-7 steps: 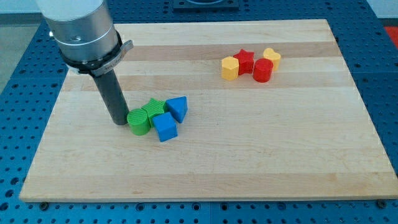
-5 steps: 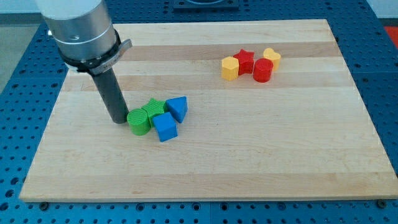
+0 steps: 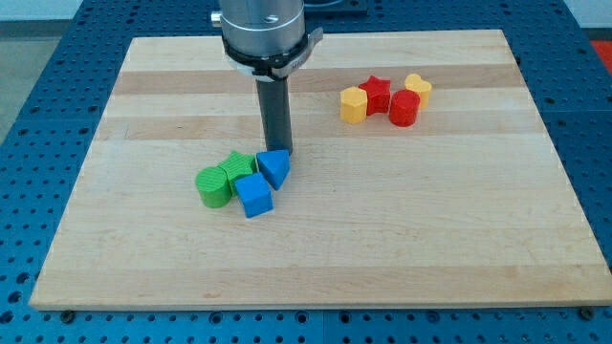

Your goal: Separate the green blocks from blue blocks

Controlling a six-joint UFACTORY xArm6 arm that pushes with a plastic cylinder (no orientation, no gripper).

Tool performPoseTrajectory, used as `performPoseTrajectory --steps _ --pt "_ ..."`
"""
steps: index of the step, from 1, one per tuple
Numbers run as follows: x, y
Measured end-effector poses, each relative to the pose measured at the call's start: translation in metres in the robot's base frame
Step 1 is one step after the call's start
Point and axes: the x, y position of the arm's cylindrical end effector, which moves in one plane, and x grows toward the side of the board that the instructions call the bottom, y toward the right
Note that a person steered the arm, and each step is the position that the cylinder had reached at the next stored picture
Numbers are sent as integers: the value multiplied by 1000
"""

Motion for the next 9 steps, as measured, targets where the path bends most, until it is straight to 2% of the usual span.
performPoseTrajectory --steps 3,6,7,9 --pt "44 -40" --pt "68 -88" --pt "68 -90" --pt "14 -74"
